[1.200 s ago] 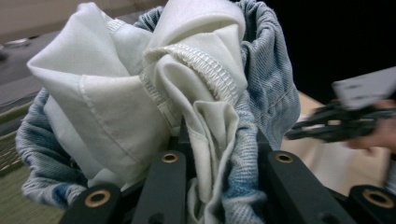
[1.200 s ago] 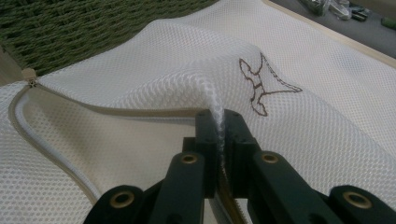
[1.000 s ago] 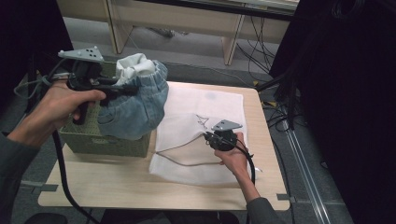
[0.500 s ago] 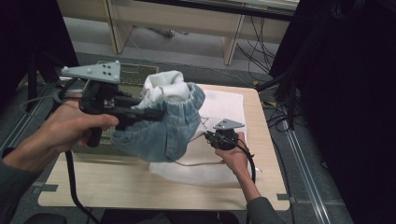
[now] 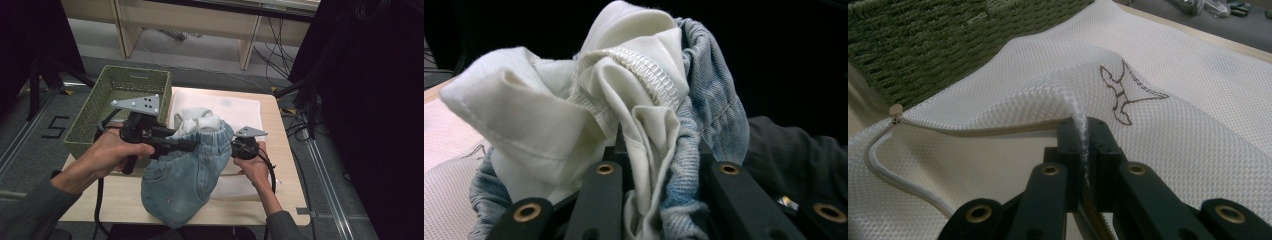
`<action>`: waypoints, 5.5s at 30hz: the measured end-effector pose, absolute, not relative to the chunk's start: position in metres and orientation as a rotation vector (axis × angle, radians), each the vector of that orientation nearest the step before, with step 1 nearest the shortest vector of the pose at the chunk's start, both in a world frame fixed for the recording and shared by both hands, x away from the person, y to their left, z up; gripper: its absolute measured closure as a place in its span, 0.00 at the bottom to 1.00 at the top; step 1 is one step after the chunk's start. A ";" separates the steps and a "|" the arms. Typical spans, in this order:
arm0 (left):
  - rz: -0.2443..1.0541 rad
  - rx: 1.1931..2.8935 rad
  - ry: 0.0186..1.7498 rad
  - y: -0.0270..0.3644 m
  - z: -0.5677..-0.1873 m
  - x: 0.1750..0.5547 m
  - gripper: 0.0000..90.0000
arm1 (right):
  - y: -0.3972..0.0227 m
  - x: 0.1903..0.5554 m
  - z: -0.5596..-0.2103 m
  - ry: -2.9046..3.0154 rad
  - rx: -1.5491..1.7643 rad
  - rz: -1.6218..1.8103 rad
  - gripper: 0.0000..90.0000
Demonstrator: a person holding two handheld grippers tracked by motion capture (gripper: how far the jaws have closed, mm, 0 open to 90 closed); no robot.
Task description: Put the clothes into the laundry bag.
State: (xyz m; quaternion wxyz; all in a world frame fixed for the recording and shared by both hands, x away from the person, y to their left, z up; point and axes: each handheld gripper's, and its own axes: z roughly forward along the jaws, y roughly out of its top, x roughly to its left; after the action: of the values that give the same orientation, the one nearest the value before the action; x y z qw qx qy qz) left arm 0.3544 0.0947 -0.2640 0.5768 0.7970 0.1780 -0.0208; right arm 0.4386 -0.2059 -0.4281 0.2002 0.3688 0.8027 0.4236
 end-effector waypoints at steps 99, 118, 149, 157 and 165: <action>0.250 2.360 0.576 -0.015 -0.456 0.442 0.76 | -0.188 0.423 -0.407 2.209 0.905 1.154 0.96; 0.388 2.119 0.725 0.033 -0.428 0.451 0.39 | -0.184 0.418 -0.406 2.214 0.890 1.165 0.96; 0.275 2.188 0.628 0.053 -0.414 0.475 0.94 | -0.086 0.338 -0.468 2.791 0.450 0.863 0.72; 0.286 2.192 0.602 0.057 -0.408 0.470 0.94 | -0.119 0.360 -0.415 2.541 0.542 0.936 0.92; 0.275 2.189 0.605 0.060 -0.404 0.471 0.94 | -0.166 0.430 -0.460 2.375 0.877 0.650 0.91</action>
State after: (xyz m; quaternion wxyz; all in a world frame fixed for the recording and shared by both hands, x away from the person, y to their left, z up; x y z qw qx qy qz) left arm 0.4712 0.0600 -0.4039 0.4142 0.8709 0.2407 0.1093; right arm 0.4302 -0.1656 -0.4598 0.2608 0.3240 0.8771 0.2401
